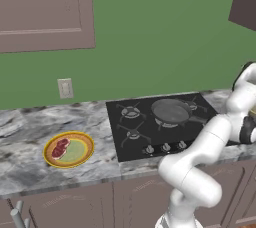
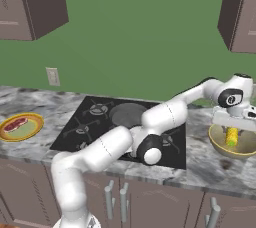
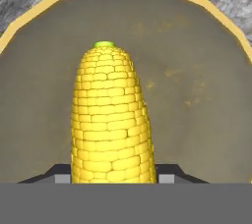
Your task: Place the steak on the plate and place the corn on the same plate.
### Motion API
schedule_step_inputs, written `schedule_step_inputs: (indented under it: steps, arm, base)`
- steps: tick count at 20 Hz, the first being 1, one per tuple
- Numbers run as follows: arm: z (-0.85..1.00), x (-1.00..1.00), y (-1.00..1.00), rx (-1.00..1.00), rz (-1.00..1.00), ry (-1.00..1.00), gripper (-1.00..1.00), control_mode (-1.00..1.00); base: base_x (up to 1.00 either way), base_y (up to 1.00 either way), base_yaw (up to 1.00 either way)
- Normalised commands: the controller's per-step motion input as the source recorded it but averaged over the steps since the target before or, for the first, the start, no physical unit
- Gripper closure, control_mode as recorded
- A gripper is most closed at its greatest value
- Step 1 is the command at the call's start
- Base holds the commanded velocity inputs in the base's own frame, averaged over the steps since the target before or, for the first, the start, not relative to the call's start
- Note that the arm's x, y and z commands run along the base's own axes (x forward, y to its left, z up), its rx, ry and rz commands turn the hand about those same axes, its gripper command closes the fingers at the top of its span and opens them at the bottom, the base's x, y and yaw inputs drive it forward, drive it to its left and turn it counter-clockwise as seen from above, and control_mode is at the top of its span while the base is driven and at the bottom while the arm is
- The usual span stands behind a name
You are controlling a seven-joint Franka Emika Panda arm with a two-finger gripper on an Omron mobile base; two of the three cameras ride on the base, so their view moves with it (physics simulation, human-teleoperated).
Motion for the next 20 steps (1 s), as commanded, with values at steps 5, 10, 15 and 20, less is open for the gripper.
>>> schedule_step_inputs:
  steps: [5, 10, 15, 20]
  arm:
    - [0.77, -0.56, 0.07, 0.18, -0.16, -0.3, 1.0, -1.0]
    - [0.27, -0.98, 0.02, 0.18, -0.15, -0.39, 1.0, -1.0]
    - [0.67, -1.0, 0.32, 0.11, -0.2, -0.41, 1.0, -1.0]
    - [0.22, -1.0, 0.36, 0.01, -0.06, -0.03, 1.0, -1.0]
  base:
    - [0.0, 0.0, 0.0]
    - [0.0, 0.0, 0.0]
    - [0.0, 0.0, 0.0]
    - [0.0, 0.0, 0.0]
